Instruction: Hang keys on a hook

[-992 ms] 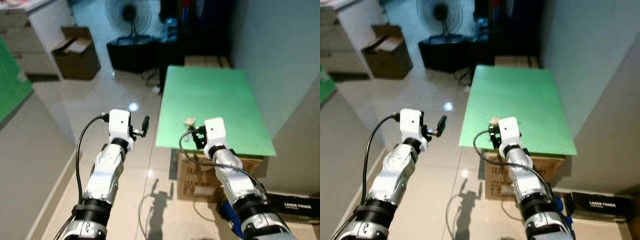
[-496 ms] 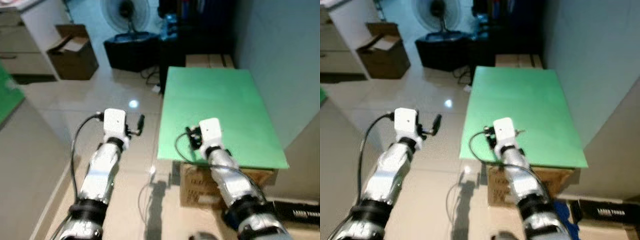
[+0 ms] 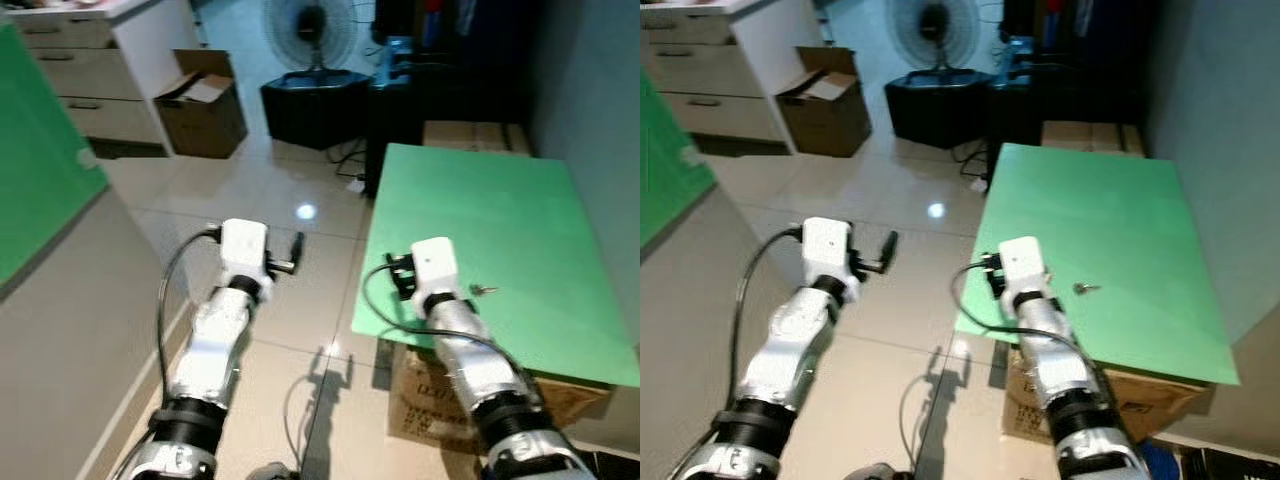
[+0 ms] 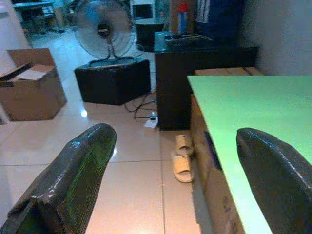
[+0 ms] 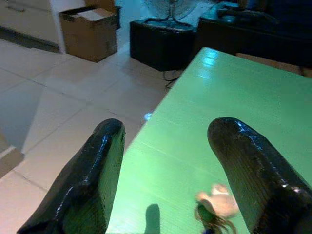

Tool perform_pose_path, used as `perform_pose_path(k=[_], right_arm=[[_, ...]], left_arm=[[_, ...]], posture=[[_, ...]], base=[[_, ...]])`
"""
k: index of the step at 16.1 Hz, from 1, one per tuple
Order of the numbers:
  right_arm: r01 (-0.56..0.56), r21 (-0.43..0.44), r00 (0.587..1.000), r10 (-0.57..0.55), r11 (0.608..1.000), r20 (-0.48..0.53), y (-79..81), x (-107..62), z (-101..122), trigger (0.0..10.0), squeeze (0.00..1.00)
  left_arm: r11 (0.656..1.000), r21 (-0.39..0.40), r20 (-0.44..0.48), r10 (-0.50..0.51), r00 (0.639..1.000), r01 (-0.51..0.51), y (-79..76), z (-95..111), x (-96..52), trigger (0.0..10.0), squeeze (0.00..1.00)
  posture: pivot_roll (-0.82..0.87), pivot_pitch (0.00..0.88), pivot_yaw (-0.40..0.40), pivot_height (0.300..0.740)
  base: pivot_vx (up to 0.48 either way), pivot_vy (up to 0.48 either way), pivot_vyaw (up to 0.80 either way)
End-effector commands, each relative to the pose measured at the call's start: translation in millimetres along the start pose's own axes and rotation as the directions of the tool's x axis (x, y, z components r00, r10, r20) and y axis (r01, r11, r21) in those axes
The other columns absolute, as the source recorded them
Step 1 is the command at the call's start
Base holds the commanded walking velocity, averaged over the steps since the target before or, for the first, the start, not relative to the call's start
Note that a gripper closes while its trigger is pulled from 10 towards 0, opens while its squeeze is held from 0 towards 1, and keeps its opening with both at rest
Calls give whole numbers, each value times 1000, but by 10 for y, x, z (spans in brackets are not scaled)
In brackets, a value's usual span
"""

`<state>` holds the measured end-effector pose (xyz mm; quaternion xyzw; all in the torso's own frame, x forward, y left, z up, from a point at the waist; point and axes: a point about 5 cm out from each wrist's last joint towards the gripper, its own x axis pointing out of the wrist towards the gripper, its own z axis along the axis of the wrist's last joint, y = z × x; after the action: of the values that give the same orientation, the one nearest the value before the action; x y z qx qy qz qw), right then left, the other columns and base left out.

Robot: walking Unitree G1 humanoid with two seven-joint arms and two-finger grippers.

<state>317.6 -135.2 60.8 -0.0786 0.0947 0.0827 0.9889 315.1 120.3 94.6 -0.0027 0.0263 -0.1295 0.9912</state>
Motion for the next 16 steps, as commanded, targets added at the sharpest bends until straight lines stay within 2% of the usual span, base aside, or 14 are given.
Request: perform_pose_path(k=[1, 5, 8, 10, 11, 16], right_arm=[[7, 18, 1000, -8, 1000, 14, 14, 11, 35, 10000, 0], [11, 30, 1000, -11, 999, 24, 13, 29, 74, 10000, 0], [9, 42, 1000, -10, 999, 12, 17, 21, 53, 10000, 0], [16, 46, 1000, -16, 999, 0, 8, 18, 40, 10000, 0], [11, 56, 1000, -11, 998, 1, 10, 18, 38, 10000, 0], [21, 51, 1000, -21, 998, -5, 14, 13, 20, 10000, 0]], left_arm=[[1000, 9, 2, 1, 1000, -1, 40, 29, 8, 10000, 0], [999, 39, 22, -16, 1000, 15, 43, 77, 16, 10000, 0], [998, 56, 20, -26, 999, 25, 26, 65, 2, 10000, 0], [998, 54, 15, -26, 1000, 26, 27, 51, -1, 10000, 0], [998, 53, 16, -27, 1000, 26, 27, 53, -1, 10000, 0], [999, 47, -4, 2, 1000, -2, 75, 27, 0, 10000, 0]], posture=[[-103, 0, 104, 740], [-101, 0, 112, 740], [-103, 0, 111, 740], [-104, 0, 111, 740], [-104, 0, 111, 740], [-104, 0, 113, 740]], base=[[0, 0, 0], [0, 0, 0], [345, -323, 0], [0, -435, 0], [0, -428, -800], [56, 0, -760]])
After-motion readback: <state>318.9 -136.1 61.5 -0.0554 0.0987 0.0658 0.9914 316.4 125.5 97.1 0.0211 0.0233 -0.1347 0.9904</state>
